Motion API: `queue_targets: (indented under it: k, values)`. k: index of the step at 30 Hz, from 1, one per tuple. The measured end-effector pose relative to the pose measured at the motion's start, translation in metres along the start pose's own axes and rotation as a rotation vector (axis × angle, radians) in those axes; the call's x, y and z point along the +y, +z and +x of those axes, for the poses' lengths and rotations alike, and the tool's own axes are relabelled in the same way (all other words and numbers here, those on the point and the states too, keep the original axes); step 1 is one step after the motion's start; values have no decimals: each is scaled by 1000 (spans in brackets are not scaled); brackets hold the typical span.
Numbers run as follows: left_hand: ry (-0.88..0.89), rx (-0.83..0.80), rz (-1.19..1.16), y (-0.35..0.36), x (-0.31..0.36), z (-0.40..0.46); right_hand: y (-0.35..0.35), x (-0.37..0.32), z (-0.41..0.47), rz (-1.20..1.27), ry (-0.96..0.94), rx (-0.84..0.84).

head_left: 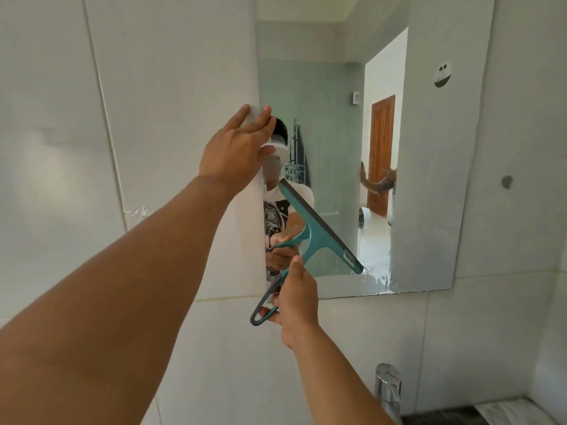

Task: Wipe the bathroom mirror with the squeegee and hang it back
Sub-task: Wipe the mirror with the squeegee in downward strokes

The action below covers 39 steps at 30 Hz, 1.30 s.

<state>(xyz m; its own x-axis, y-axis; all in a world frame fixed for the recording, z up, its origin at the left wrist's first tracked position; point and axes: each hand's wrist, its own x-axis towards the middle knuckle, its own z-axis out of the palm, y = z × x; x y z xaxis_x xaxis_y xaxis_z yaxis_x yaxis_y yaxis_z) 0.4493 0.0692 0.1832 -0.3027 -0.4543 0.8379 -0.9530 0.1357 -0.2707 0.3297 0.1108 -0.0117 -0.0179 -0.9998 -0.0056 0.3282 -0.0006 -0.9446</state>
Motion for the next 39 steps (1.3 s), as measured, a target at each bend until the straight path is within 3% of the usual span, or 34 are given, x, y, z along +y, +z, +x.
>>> queue_targets:
  k: [8, 12, 24, 33, 39]
  values:
    - [-50, 13, -57, 6, 9, -4, -19, 34, 1, -362, -192, 66]
    - [-68, 12, -81, 10, 10, -3, -39, 48, -2, -662, -241, 59]
    - [-114, 18, -148, 17, 18, -7, -132, 12, 13, -1480, -392, 5]
    - [-177, 20, -192, 23, 30, -24, -196, -32, 37, -1794, -551, -2]
    - [-244, 12, -228, 33, 48, -55, -211, -38, 55, -1836, -603, -38]
